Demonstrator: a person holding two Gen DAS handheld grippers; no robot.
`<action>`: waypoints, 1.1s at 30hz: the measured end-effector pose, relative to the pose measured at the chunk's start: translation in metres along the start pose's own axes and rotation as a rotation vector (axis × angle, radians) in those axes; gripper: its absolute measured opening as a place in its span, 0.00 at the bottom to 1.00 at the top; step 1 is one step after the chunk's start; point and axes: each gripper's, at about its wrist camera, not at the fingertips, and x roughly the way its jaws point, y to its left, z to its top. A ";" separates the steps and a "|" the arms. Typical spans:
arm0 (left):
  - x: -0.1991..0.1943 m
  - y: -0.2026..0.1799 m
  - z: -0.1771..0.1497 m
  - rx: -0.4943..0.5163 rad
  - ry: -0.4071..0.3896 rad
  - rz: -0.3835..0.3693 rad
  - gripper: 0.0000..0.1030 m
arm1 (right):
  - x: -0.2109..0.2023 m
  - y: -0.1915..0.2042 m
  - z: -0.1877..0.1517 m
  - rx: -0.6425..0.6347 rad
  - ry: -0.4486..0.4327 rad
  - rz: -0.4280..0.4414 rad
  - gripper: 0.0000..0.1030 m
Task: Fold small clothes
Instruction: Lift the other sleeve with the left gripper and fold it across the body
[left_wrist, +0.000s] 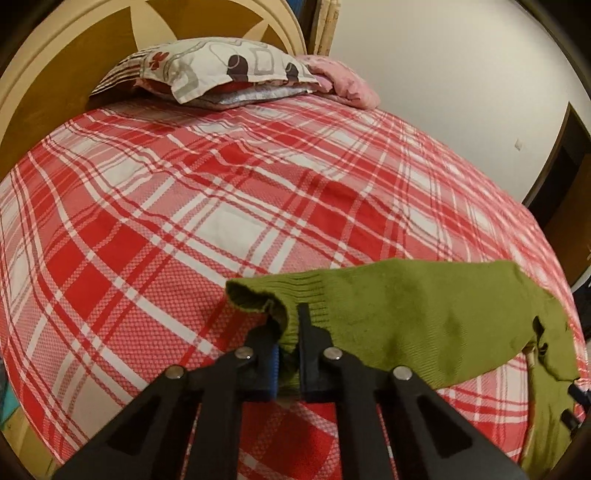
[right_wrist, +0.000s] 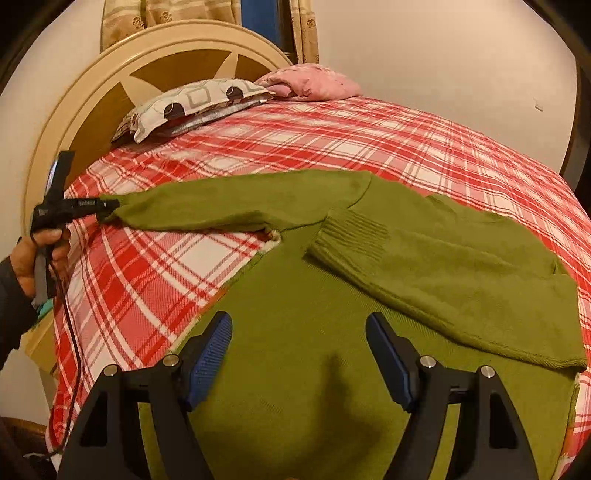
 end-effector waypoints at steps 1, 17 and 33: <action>-0.002 0.000 0.000 -0.003 -0.009 -0.009 0.07 | 0.001 0.001 -0.001 -0.009 0.003 -0.012 0.73; -0.038 -0.022 0.020 0.000 -0.072 -0.072 0.06 | 0.016 -0.017 -0.004 0.038 0.072 -0.161 0.73; -0.079 -0.079 0.035 0.059 -0.117 -0.192 0.05 | 0.011 -0.032 -0.012 0.064 0.080 -0.182 0.73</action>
